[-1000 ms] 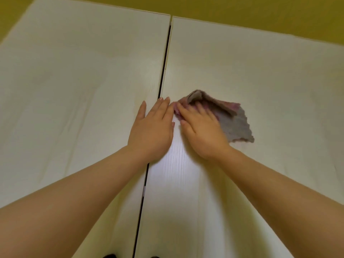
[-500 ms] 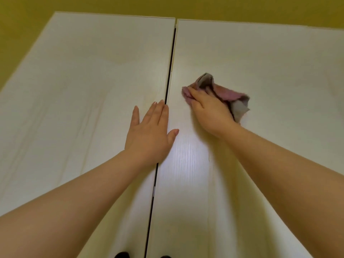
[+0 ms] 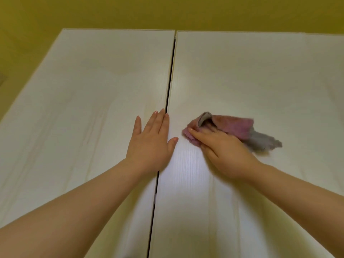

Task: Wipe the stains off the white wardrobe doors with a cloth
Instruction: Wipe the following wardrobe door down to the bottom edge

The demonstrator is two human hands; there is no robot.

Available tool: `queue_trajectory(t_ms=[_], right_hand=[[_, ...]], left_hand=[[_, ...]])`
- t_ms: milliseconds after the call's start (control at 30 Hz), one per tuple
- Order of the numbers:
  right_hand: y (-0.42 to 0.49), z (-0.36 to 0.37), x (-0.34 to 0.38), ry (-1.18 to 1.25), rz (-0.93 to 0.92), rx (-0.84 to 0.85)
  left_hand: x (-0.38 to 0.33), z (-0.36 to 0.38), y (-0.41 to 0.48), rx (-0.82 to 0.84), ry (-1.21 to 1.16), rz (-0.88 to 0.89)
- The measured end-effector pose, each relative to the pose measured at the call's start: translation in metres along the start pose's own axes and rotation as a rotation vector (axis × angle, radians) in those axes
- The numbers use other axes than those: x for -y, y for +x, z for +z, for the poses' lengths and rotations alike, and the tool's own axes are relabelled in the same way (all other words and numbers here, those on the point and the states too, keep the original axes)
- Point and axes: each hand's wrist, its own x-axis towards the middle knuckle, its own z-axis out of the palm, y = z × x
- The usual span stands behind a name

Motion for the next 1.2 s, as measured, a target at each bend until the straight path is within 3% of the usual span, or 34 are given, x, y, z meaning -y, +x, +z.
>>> queue_trajectory(t_ms=[233,433,600,767,900,1067,1200], right_hand=[[0.036,-0.010,0.006,0.123,-0.016,0.063],[0.098,0.002,0.004,0.102,0.015,-0.104],[0.167,-0.011,-0.004,0.044,0.057,-0.190],[0.196,-0.024,-0.007,0.092,0.183,-0.216],[0.154,-0.015,0.009,0.286,0.134,-0.214],[0.083,0.000,0.016,0.267,-0.001,-0.121],[0.072,-0.027,-0.005,0.392,0.102,-0.128]], left_hand=[[0.007,-0.007,0.006,-0.121,0.098,0.087],[0.029,0.001,0.022,-0.419,0.024,0.264],[0.033,0.012,0.034,-0.575,-0.118,0.274],[0.040,0.015,0.038,-0.568,-0.194,0.300],[0.041,0.007,0.035,-0.436,-0.241,0.242],[0.036,0.005,0.030,-0.431,-0.126,0.261],[0.024,-0.007,0.023,-0.363,-0.021,0.215]])
